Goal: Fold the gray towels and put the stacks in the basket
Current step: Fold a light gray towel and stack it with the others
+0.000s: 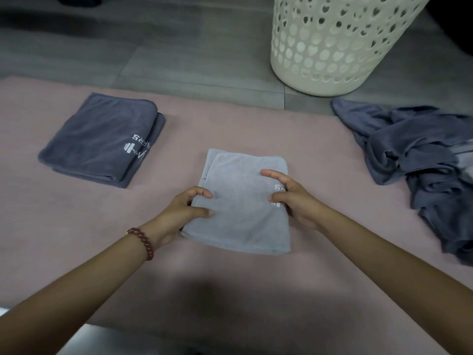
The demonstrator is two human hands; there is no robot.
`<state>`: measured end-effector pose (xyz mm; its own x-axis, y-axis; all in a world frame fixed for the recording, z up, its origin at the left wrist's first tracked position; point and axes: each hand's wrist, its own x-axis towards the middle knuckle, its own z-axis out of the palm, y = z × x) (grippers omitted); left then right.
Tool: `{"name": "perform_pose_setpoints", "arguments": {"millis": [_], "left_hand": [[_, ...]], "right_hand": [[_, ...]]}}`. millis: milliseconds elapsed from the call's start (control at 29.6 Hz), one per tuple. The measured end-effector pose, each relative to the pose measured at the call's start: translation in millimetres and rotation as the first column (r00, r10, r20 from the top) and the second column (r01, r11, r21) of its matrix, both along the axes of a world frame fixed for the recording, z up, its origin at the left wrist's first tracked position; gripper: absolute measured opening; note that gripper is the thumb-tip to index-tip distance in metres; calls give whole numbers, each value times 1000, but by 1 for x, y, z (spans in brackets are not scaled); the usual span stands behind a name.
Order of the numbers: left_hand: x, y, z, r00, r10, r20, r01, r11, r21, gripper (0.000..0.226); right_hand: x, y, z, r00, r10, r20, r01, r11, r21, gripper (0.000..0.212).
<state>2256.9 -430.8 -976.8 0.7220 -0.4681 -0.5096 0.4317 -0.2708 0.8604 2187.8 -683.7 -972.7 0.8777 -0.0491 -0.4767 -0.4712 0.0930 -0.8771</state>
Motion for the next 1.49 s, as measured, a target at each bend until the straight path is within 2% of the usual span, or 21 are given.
{"name": "perform_pose_setpoints", "arguments": {"millis": [68, 169, 304, 372, 440, 507, 575, 642, 744, 845, 947, 1048, 1217, 1285, 1386, 1420, 1488], "left_hand": [[11, 12, 15, 999, -19, 37, 20, 999, -26, 39], [41, 34, 49, 982, 17, 187, 2, 995, -101, 44], [110, 87, 101, 886, 137, 443, -90, 988, -125, 50], [145, 121, 125, 837, 169, 520, -123, 985, -122, 53], [184, 158, 136, 804, 189, 564, -188, 980, -60, 51], [216, 191, 124, 775, 113, 622, -233, 966, 115, 46], [231, 217, 86, 809, -3, 588, -220, 926, 308, 50], [229, 235, 39, 839, -16, 544, -232, 894, 383, 45], [217, 243, -3, 751, 133, 647, -417, 855, 307, 32], [214, 241, -7, 711, 180, 679, -451, 858, 245, 28], [212, 238, -4, 688, 211, 694, -474, 855, 209, 29], [216, 230, 0, 693, 199, 693, -487, 838, 246, 34], [220, 227, -3, 719, 202, 665, -503, 811, 298, 39], [217, 224, -6, 689, 195, 698, -573, 736, 359, 40], [198, 208, -3, 649, 102, 754, -686, 506, 522, 35], [188, 199, -1, 628, 57, 776, -702, 471, 534, 38], [169, 176, 3, 609, -7, 793, -694, 479, 538, 44]], "right_hand": [[8, 5, 13, 999, 40, 35, -40, 999, -2, 61], [43, 22, 46, 981, 106, 162, -92, 991, -96, 68], [129, 69, 85, 954, 55, 293, -63, 998, 18, 75], [179, 105, 96, 942, 49, 333, -71, 996, 56, 77], [225, 145, 94, 931, 60, 359, -90, 994, 67, 78], [263, 189, 71, 952, 78, 296, -105, 992, 75, 82], [277, 227, 39, 974, 130, 187, -133, 991, 3, 88], [274, 252, 13, 978, 169, 124, -143, 970, -196, 82], [273, 261, -10, 968, 133, 213, -64, 952, -301, 69], [279, 257, -10, 965, 159, 210, -74, 929, -363, 72], [286, 254, -24, 968, 95, 233, -18, 949, -314, 86], [273, 256, -27, 960, 4, 281, 51, 981, -186, 81], [269, 261, -26, 959, -17, 282, 90, 965, -247, 73], [271, 264, -23, 963, -6, 271, 87, 953, -288, 72], [256, 260, -13, 970, 48, 239, 47, 926, -375, 70], [249, 254, -10, 967, 109, 231, 0, 904, -427, 70], [233, 229, -3, 928, 285, 240, -116, 833, -541, 70]]}}
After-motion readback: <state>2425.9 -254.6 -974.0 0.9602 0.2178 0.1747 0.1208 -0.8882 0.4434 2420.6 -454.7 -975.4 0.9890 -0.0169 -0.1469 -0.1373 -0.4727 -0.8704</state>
